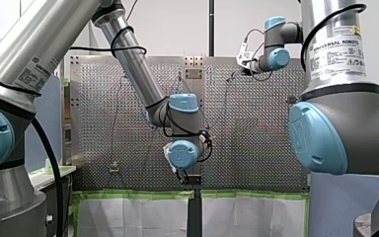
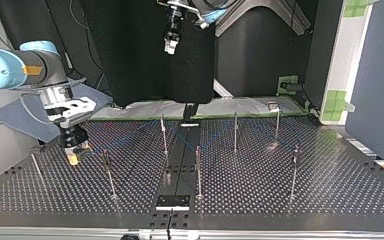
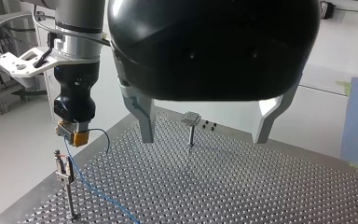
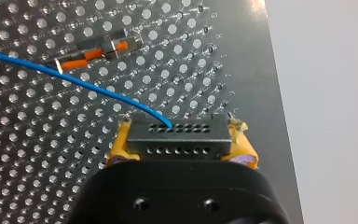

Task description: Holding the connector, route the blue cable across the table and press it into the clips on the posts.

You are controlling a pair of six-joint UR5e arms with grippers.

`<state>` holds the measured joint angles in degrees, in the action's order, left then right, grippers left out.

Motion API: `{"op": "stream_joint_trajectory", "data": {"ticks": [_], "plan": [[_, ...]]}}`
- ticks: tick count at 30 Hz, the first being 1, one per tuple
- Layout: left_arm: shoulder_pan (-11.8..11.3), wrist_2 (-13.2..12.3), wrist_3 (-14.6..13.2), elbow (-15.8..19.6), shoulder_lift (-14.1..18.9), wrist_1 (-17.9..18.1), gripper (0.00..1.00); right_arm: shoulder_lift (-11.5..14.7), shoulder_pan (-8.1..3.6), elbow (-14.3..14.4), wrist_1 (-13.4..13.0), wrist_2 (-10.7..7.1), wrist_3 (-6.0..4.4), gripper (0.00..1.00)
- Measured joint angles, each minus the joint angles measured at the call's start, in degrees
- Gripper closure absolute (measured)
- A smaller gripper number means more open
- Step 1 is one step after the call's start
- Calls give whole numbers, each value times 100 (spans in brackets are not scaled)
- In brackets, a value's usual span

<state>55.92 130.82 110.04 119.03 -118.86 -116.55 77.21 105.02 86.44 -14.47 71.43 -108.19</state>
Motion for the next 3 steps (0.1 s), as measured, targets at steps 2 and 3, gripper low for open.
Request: {"op": "stream_joint_trajectory", "data": {"ticks": [2,3], "plan": [[0,0,0,0,0,0,2,0,0,0,0,0,0,100],[0,0,0,0,0,0,2,0,0,0,0,0,0,100]]}}
